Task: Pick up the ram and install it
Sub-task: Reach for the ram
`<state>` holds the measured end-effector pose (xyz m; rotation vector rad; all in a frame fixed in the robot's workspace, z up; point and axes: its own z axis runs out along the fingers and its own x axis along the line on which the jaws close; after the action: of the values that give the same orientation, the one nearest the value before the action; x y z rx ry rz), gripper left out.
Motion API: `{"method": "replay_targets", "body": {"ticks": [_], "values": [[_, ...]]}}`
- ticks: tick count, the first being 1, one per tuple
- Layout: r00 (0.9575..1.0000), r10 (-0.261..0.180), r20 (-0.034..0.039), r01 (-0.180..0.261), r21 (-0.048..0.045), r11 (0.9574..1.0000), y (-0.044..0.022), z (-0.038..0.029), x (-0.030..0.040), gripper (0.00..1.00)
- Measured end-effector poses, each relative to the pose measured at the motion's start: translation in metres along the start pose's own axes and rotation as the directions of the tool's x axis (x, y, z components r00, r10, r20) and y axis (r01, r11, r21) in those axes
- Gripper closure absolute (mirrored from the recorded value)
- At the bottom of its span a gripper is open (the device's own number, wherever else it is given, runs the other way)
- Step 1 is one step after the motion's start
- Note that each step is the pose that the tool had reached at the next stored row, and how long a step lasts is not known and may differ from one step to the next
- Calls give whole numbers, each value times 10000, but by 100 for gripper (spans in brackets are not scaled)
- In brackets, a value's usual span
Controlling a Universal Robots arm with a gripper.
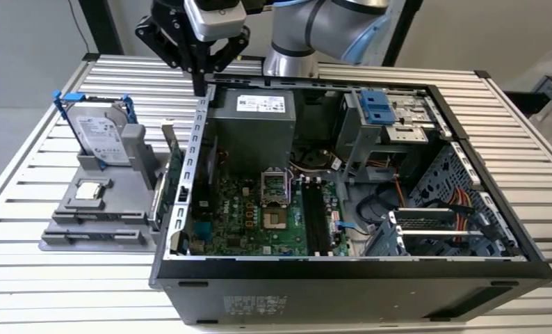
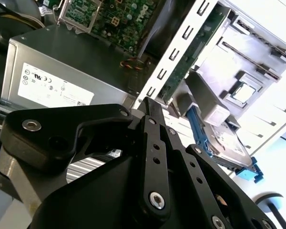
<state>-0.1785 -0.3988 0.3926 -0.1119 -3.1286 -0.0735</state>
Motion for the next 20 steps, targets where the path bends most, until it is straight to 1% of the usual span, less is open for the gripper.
{"method": "replay_targets", "body": {"ticks": [20], "values": [[10000, 3, -52, -3, 3, 10000, -15, 2, 203, 100]]}}
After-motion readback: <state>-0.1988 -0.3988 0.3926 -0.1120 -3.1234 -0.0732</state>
